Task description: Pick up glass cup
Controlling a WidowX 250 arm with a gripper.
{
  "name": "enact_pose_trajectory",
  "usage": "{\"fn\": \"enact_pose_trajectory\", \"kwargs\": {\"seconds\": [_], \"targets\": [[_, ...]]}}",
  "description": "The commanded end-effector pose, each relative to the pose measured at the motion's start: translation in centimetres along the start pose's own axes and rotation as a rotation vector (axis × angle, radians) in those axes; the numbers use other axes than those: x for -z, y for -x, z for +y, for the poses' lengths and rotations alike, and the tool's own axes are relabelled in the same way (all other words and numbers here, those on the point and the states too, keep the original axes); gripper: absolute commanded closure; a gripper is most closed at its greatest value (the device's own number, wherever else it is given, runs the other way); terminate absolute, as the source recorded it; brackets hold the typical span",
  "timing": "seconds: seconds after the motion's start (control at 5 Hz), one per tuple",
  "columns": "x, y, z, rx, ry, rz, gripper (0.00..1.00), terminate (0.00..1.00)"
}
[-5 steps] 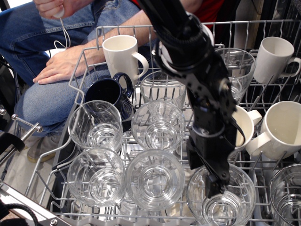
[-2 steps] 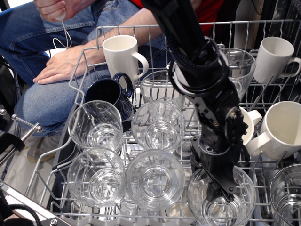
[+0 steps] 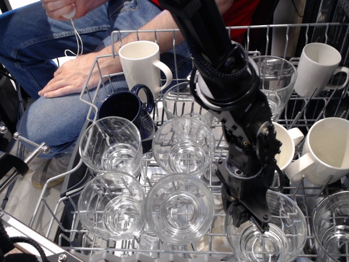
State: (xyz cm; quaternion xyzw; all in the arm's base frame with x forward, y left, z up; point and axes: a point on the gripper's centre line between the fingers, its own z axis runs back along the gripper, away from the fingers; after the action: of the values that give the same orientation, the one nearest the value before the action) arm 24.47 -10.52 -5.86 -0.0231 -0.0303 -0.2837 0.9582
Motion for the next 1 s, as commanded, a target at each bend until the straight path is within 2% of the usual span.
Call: {"fn": "enact_pose_trajectory", "kwargs": {"seconds": [0.0,0.4,0.8], "targets": [[-2.5,-0.8,0.2,0.042,0.043,-0.007,1.00,0.00],[-8.0,-2.3,2.0,0.072,0.147,0.041,1.00,0.00],[-13.5,-3.2,1.9,0.154,0.121,0.029,1.00,0.00]]}}
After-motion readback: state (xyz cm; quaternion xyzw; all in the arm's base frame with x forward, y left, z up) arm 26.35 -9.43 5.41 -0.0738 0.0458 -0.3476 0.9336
